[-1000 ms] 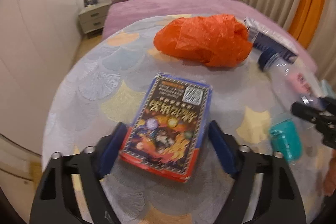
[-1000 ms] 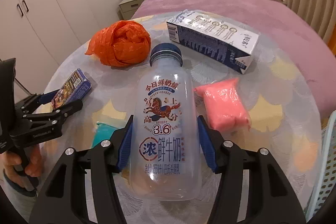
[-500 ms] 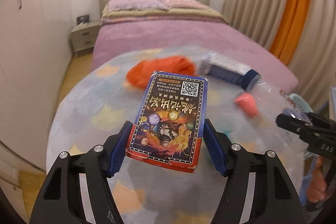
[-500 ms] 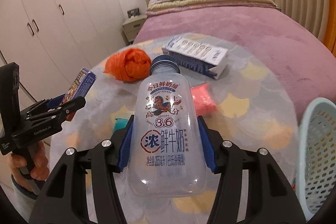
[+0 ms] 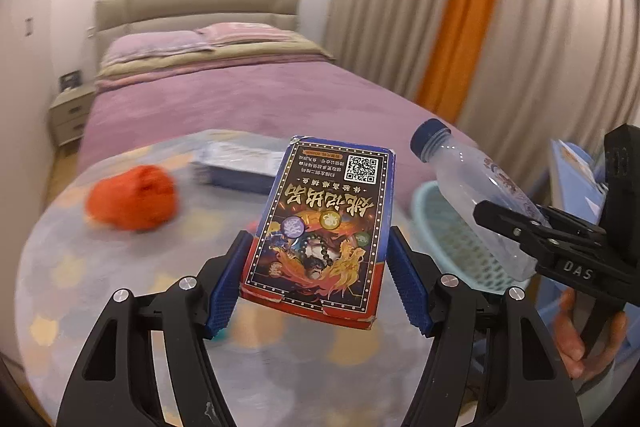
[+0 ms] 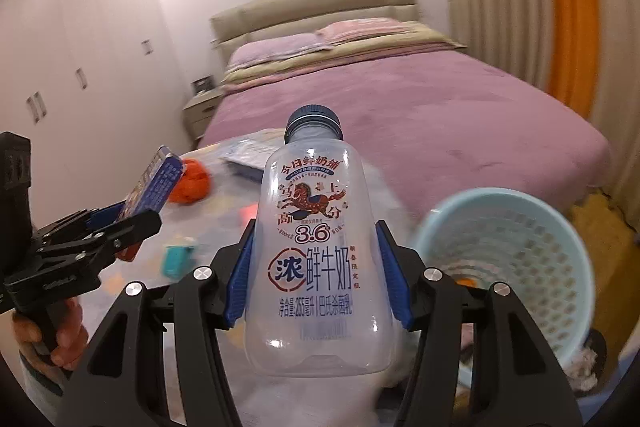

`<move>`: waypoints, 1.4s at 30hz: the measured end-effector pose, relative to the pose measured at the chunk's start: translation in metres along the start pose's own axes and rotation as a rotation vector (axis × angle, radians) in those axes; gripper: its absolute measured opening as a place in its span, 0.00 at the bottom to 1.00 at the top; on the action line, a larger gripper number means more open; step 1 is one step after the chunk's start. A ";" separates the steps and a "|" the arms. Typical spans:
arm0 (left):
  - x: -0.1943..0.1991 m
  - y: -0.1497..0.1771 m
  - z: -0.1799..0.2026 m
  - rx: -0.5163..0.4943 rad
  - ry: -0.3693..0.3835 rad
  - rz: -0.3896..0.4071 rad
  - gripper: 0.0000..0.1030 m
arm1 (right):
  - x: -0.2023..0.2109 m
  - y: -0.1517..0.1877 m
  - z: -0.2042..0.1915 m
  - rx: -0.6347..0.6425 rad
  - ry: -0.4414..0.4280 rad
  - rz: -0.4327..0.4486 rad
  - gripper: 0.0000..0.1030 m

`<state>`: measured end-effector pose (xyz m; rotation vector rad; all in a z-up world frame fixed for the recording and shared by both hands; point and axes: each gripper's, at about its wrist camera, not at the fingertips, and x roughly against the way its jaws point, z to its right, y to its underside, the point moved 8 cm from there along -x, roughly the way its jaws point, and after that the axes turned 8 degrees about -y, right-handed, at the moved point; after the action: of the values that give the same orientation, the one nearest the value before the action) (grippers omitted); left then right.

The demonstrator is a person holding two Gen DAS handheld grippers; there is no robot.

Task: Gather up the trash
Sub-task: 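Carry card box and milk bottle over the blue basket and open both tools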

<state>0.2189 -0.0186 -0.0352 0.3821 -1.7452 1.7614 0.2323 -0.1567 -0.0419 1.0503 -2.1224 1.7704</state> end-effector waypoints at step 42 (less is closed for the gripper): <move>-0.106 0.028 0.200 -0.130 0.238 -0.210 0.74 | 0.027 0.071 0.231 -0.472 0.157 -0.058 0.55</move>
<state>0.2393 -0.2351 -0.1044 0.2759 -1.5790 1.4725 0.2363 -0.3761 -0.1455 0.8063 -2.2236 1.1885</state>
